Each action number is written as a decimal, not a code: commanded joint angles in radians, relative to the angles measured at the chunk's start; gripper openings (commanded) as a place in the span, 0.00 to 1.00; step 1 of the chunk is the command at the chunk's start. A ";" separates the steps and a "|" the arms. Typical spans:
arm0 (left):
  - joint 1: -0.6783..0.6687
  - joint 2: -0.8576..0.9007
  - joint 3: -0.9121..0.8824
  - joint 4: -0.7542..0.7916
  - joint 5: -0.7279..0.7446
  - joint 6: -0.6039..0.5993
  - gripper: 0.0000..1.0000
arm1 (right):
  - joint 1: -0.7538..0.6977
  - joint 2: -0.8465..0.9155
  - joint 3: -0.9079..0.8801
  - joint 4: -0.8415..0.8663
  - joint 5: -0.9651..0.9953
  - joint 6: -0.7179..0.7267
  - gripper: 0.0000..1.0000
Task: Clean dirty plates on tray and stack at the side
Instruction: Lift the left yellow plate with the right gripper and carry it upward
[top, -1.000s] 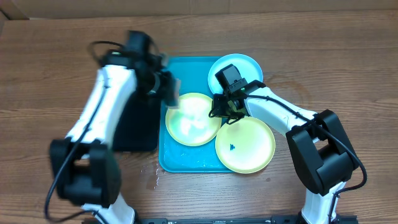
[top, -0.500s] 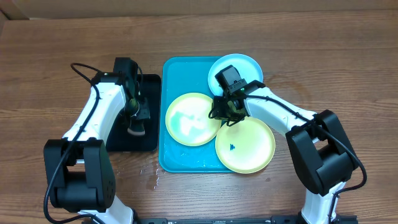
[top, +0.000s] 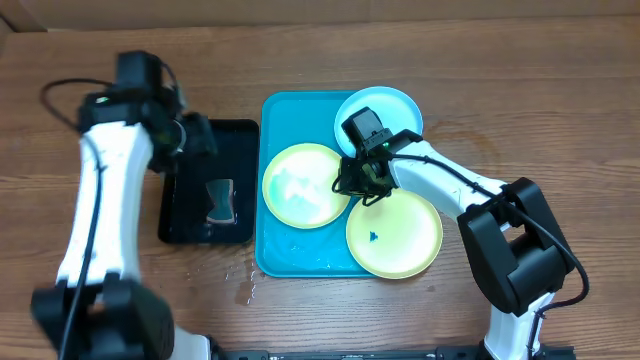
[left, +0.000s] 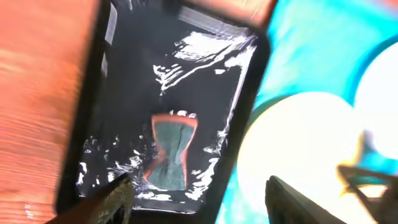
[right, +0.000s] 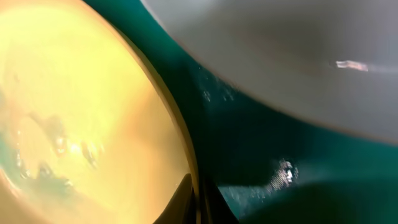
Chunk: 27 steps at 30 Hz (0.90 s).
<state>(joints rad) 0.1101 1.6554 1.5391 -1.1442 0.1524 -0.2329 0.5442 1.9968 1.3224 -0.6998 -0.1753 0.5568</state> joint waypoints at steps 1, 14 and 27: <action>0.021 -0.158 0.048 -0.010 0.056 0.008 1.00 | -0.018 -0.067 0.082 -0.047 0.006 0.005 0.04; 0.021 -0.309 0.048 -0.142 -0.106 0.008 1.00 | 0.005 -0.121 0.313 -0.163 0.034 0.051 0.04; 0.021 -0.305 0.047 -0.198 -0.130 0.008 1.00 | 0.312 -0.041 0.313 0.083 0.556 0.062 0.04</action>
<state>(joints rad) 0.1310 1.3575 1.5806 -1.3403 0.0395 -0.2329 0.8078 1.9079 1.6196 -0.6342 0.1616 0.6212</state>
